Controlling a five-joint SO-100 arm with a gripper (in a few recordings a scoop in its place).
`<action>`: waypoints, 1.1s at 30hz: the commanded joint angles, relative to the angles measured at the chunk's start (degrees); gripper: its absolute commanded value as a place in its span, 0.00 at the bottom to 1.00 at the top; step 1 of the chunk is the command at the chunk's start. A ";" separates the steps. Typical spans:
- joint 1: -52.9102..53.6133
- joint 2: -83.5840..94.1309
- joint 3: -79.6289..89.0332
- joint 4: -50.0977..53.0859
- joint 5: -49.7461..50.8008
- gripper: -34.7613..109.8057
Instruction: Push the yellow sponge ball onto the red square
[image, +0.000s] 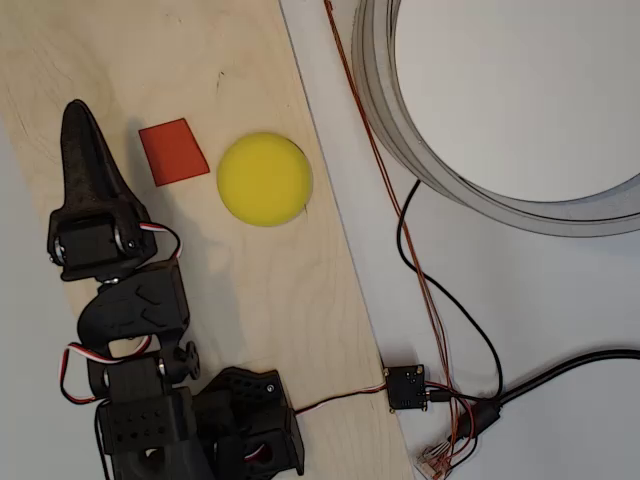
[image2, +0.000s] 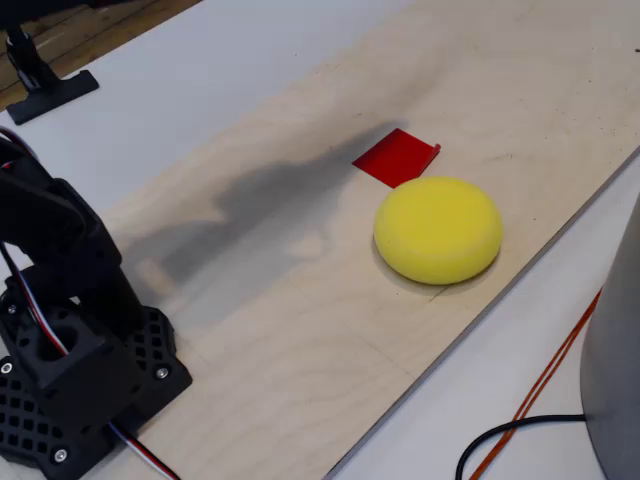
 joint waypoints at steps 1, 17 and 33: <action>6.77 -18.90 5.54 -8.17 8.35 0.34; 10.81 -15.12 2.02 3.87 9.76 0.34; 20.21 -2.02 6.77 19.51 10.02 0.35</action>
